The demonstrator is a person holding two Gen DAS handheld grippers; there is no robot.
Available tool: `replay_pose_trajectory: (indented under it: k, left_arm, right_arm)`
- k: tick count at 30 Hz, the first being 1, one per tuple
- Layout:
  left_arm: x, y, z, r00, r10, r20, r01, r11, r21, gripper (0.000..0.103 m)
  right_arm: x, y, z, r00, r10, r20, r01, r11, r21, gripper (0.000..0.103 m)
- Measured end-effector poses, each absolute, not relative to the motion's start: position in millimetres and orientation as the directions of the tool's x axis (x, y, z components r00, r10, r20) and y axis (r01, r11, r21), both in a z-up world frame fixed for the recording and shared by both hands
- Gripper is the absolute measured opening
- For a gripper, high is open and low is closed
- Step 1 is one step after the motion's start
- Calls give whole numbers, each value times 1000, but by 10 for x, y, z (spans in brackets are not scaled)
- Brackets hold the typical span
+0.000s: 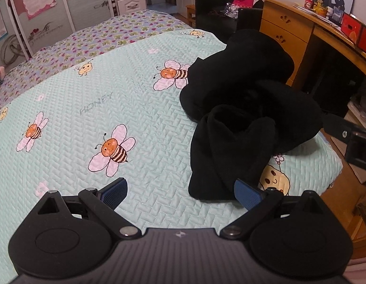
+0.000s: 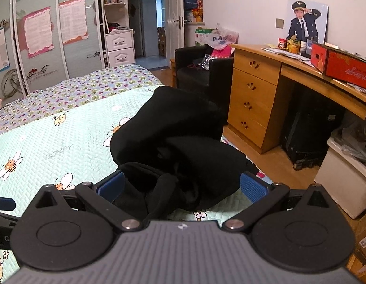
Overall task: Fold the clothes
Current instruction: 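Reach both grippers toward the crumpled black jacket on the quilt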
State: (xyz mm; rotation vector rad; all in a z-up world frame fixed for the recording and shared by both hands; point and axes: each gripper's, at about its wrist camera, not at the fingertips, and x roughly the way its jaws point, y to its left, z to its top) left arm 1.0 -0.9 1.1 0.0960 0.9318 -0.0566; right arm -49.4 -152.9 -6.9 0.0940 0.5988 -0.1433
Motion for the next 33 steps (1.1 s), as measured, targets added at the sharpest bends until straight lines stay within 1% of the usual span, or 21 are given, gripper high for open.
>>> replay_pose_trajectory:
  k: [3,5,7,9,12,15,16,17,19,22,25,28,30,33]
  left_arm:
    - [16,-18,41,601,-26,-799,96,995,40,100]
    - [-27,3,77,618,-57,-784,99,995,5,100]
    - [-42,20,81,643,-94,-760,108,994,-31,100]
    - [-50,67,30,668,-106,-737,114,993,-40,100]
    - [-74,130,-64,699,-81,-710,103,995,-12,100]
    - [-77,183,-137,726,-37,-687,82,996,33,100]
    - [-77,207,-161,732,-26,-681,75,996,43,100]
    - [-79,242,-190,730,-23,-683,69,997,40,100]
    - [-94,343,-245,723,-37,-690,60,998,10,100]
    - [-128,486,-371,693,-78,-717,60,997,-50,100]
    - [-147,505,-510,668,-72,-740,74,997,-30,100]
    - [-145,535,-595,658,-55,-751,87,996,4,100]
    - [-119,604,-648,651,-48,-757,85,996,10,100]
    - [-59,698,-721,633,-46,-773,78,997,5,100]
  right_arm:
    - [-447,-1667,-8,815,-106,-569,164,985,51,103]
    - [-446,-1612,-66,823,-101,-560,162,985,60,103]
    - [-482,-1609,-25,839,-81,-537,143,987,75,103]
    - [-508,-1577,-31,863,-54,-503,116,989,92,103]
    - [-454,-1676,13,880,-18,-476,75,992,102,103]
    - [-390,-1650,-130,874,-47,-484,71,997,32,103]
    - [-370,-1618,-169,891,-55,-450,70,997,17,103]
    - [-345,-1610,-217,903,-60,-426,69,998,6,103]
    - [-287,-1631,-330,910,-56,-410,58,998,-9,103]
    - [-201,-1677,-519,917,1,-399,15,999,38,103]
    - [32,-1715,-592,924,57,-377,-27,996,84,103]
    - [366,-1724,-640,927,24,-375,-6,999,50,103]
    - [590,-1750,-677,921,17,-389,1,999,46,103]
    - [912,-1785,-744,906,23,-423,28,993,115,103]
